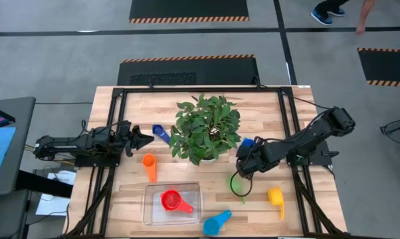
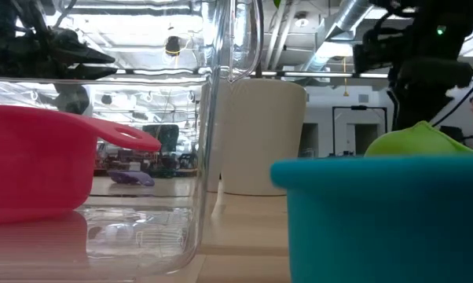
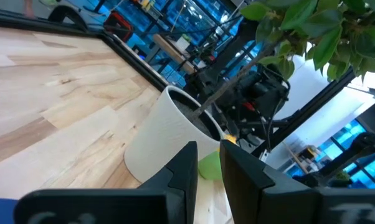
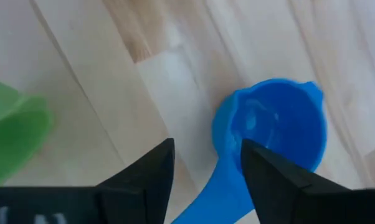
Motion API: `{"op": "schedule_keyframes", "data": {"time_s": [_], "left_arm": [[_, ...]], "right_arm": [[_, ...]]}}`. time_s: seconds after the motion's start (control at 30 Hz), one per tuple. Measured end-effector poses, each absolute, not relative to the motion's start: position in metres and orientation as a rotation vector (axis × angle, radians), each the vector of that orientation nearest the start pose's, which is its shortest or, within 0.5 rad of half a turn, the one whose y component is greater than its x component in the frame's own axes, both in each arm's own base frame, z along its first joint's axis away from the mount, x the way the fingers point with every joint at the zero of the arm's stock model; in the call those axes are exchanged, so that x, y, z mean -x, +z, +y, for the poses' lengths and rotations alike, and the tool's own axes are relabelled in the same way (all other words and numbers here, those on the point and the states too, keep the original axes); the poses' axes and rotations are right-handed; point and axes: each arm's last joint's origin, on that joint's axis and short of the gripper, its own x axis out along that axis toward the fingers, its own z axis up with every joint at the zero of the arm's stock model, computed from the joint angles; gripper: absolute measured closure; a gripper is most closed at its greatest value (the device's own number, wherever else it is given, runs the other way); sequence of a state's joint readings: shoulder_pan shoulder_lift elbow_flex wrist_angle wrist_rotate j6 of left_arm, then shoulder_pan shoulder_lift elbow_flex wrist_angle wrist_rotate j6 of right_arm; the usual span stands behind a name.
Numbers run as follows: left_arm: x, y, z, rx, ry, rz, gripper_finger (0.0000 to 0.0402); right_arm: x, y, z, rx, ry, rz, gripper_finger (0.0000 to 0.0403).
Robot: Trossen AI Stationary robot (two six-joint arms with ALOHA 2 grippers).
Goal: Nest measuring cups in basket
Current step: Stack the blue measuring cup on the red measuring cup
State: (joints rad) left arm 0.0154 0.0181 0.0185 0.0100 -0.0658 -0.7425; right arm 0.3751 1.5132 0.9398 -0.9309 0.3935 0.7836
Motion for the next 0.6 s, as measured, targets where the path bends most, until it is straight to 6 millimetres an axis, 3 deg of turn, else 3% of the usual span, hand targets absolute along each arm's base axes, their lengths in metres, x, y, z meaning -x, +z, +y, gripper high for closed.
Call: {"op": "schedule_keyframes", "data": {"time_s": [0.3, 0.6], "left_arm": [[-0.098, 0.169, 0.003, 0.726, 0.06, -0.03, 0.0343], [-0.098, 0.169, 0.003, 0.723, 0.059, -0.029, 0.0343]], "right_arm": [[-0.248, 0.166, 0.077, -0.034, -0.599, 1.314, 0.0177], [-0.252, 0.165, 0.066, -0.021, -0.654, 1.295, 0.0189]]}}
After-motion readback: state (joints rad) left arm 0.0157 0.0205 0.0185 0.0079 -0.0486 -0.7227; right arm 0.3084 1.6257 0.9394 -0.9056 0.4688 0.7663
